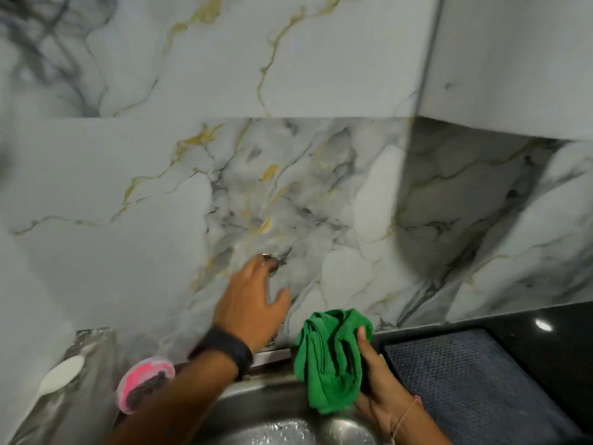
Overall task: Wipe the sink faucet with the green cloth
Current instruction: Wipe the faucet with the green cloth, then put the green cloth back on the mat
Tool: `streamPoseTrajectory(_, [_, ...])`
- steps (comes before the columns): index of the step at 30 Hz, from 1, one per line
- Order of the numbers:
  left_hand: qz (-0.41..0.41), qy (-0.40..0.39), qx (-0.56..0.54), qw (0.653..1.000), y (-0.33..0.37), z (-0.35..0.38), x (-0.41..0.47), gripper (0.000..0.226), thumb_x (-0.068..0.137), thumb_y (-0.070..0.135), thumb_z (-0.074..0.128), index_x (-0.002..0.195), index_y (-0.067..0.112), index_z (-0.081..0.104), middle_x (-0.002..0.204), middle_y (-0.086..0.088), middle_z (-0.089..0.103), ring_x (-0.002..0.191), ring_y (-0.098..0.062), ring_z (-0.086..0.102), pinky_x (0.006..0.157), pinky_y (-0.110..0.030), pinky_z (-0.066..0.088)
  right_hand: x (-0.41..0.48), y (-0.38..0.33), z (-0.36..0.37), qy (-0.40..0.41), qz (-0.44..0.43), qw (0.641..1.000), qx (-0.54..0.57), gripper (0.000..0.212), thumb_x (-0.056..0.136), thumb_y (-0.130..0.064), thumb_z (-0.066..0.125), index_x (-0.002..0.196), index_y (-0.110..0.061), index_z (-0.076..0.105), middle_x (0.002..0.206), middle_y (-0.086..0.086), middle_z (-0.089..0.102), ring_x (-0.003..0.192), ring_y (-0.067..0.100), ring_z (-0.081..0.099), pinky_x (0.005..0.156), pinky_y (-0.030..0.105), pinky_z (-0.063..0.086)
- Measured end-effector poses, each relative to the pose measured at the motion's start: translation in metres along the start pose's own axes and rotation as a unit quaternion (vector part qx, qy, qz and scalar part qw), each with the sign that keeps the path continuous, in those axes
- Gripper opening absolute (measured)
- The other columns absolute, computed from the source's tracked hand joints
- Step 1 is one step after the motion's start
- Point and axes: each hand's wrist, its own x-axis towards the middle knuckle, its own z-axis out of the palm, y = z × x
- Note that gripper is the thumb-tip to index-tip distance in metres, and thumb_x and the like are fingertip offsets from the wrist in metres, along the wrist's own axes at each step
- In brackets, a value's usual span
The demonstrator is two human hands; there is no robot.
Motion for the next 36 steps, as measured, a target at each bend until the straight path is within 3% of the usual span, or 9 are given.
streamPoseTrajectory(3, [-0.161, -0.129, -0.172, 0.963, 0.030, 0.051, -0.067, 0.064, 0.079, 0.071, 0.060, 0.131, 0.034, 0.061, 0.159, 0.006, 0.034, 0.132, -0.013, 0.049, 0.117, -0.044, 0.041, -0.025, -0.010, 0.004, 0.018, -0.018, 0.998, 0.049, 0.089, 0.079, -0.065, 0.067, 0.140, -0.002, 0.052, 0.148, 0.028, 0.048, 0.139, 0.042, 0.044, 0.120, 0.058, 0.027])
streamPoseTrajectory(5, [-0.209, -0.161, -0.290, 0.920, 0.052, 0.072, -0.089, 0.073, 0.063, 0.077, 0.063, 0.120, 0.032, 0.072, 0.136, 0.009, 0.065, 0.124, -0.006, 0.060, 0.116, -0.043, 0.045, -0.041, -0.011, -0.003, 0.059, -0.015, 0.995, 0.080, 0.092, 0.080, -0.070, 0.062, 0.141, -0.003, 0.051, 0.150, 0.027, 0.046, 0.141, 0.040, 0.041, 0.123, 0.055, 0.024])
streamPoseTrajectory(10, [-0.343, -0.193, -0.452, 0.801, 0.103, 0.128, -0.100, 0.035, 0.086, 0.045, 0.073, 0.103, 0.016, 0.080, 0.092, -0.002, 0.081, 0.095, -0.021, 0.076, 0.091, -0.041, 0.060, -0.085, -0.018, -0.046, 0.067, -0.018, 0.984, 0.162, 0.077, 0.086, -0.055, 0.068, 0.144, -0.008, 0.050, 0.144, 0.013, 0.059, 0.131, 0.026, 0.058, 0.110, 0.040, 0.047])
streamPoseTrajectory(15, [-0.422, -0.230, -0.556, 0.678, 0.126, 0.194, -0.088, 0.035, 0.096, 0.011, 0.053, 0.122, -0.010, 0.066, 0.114, -0.034, 0.069, 0.111, -0.050, 0.065, 0.103, -0.063, 0.049, -0.105, -0.060, -0.107, 0.220, -0.077, 0.972, 0.019, 0.068, 0.076, -0.050, 0.063, 0.127, -0.006, 0.066, 0.125, 0.022, 0.070, 0.115, 0.038, 0.067, 0.093, 0.049, 0.057])
streamPoseTrajectory(19, [-0.423, -0.239, -0.568, 0.664, 0.152, 0.267, -0.084, 0.035, 0.097, -0.002, 0.043, 0.125, -0.009, 0.061, 0.126, -0.040, 0.060, 0.115, -0.055, 0.059, 0.108, -0.070, 0.040, -0.136, -0.107, -0.175, 0.276, -0.044, 0.959, -0.056, 0.098, 0.075, -0.088, 0.032, 0.127, -0.012, 0.068, 0.132, 0.020, 0.066, 0.126, 0.040, 0.058, 0.110, 0.061, 0.041])
streamPoseTrajectory(25, [-0.480, -0.237, -0.577, 0.617, 0.183, 0.382, -0.073, 0.038, 0.101, 0.002, 0.036, 0.133, -0.003, 0.057, 0.131, -0.037, 0.059, 0.121, -0.053, 0.057, 0.106, -0.066, 0.044, -0.121, -0.158, -0.264, 0.406, 0.001, 0.900, -0.157, 0.049, 0.078, -0.028, 0.061, 0.119, -0.003, 0.071, 0.119, 0.023, 0.072, 0.113, 0.042, 0.065, 0.100, 0.052, 0.051])
streamPoseTrajectory(30, [-0.474, -0.246, -0.569, 0.625, 0.176, 0.453, -0.072, 0.035, 0.099, -0.008, 0.039, 0.124, -0.003, 0.063, 0.127, -0.036, 0.062, 0.118, -0.053, 0.060, 0.105, -0.067, 0.045, -0.089, -0.178, -0.337, 0.505, 0.005, 0.794, -0.337, 0.028, 0.086, -0.003, 0.053, 0.104, 0.007, 0.072, 0.109, 0.030, 0.072, 0.102, 0.043, 0.067, 0.092, 0.053, 0.056])
streamPoseTrajectory(33, [-0.431, -0.256, -0.379, 0.777, 0.166, 0.473, -0.070, 0.020, 0.091, -0.003, 0.053, 0.091, 0.001, 0.073, 0.107, -0.028, 0.073, 0.093, -0.042, 0.072, 0.085, -0.060, 0.061, -0.078, -0.166, -0.371, 0.535, -0.027, 0.728, -0.429, 0.024, 0.087, 0.005, 0.059, 0.067, 0.001, 0.070, 0.089, 0.023, 0.072, 0.088, 0.032, 0.067, 0.091, 0.054, 0.056])
streamPoseTrajectory(36, [-0.308, -0.282, -0.087, 0.905, 0.157, 0.474, -0.061, 0.021, 0.086, 0.027, 0.068, 0.098, 0.012, 0.075, 0.107, -0.012, 0.075, 0.100, -0.031, 0.072, 0.088, -0.038, 0.061, -0.076, -0.155, -0.377, 0.548, -0.026, 0.673, -0.496, 0.015, 0.081, -0.002, 0.066, 0.087, -0.012, 0.076, 0.096, 0.018, 0.077, 0.094, 0.032, 0.071, 0.093, 0.039, 0.056])
